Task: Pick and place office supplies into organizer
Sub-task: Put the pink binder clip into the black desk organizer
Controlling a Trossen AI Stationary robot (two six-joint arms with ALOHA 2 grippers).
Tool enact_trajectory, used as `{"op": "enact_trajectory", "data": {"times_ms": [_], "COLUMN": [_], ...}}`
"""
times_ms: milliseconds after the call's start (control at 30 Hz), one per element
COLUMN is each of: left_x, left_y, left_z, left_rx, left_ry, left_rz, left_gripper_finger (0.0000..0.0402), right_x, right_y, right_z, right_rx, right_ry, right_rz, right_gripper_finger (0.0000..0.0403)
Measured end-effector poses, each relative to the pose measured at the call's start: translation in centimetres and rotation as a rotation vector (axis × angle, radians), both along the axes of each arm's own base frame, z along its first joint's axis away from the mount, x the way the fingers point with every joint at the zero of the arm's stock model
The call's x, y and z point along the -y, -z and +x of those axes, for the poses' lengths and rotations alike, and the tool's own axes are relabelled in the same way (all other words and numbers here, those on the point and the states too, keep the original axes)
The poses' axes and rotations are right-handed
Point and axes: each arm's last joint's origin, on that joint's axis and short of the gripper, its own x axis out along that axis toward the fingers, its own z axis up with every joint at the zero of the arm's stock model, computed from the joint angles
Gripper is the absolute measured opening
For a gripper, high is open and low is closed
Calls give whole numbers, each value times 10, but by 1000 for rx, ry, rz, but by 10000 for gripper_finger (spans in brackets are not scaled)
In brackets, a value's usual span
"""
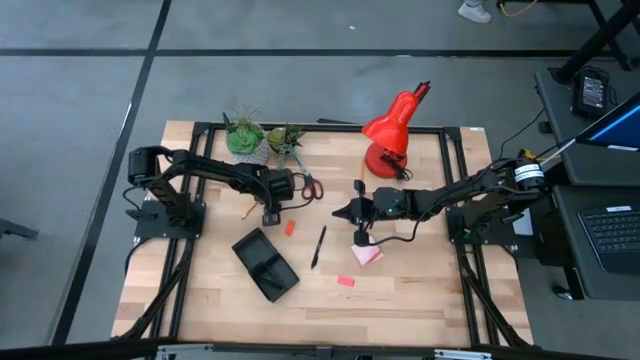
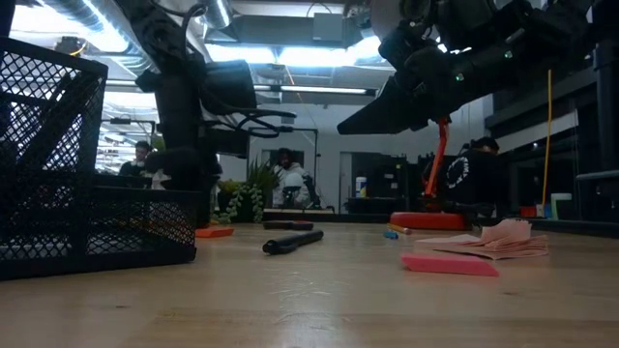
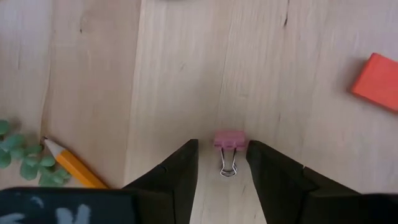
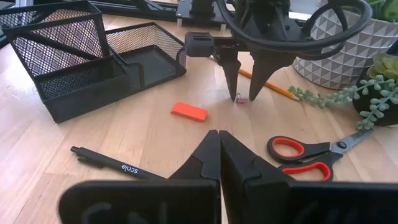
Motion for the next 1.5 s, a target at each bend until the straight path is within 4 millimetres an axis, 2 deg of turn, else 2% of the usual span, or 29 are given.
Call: {"op": "enact_trajectory", "data": {"times_ms": [667,1267,1500], "left_x": [0,0,0], "left_y": [0,0,0], "left_z": [1,0,0], "left_rx": [17,4,2], "left_ry": [-10,-12,-10], "left_rz": [-7,-5,-2], "left_gripper_finger": [139,61,58], "right_x": [0,0,0], "right_y": [1,1,1], "right_z": [0,0,-1], "right_rx": [-13,-14,-14], "right_ry": [0,0,-1], "right_rz": [-1,-1,-1], "right_gripper_finger": [0,0,0]}}
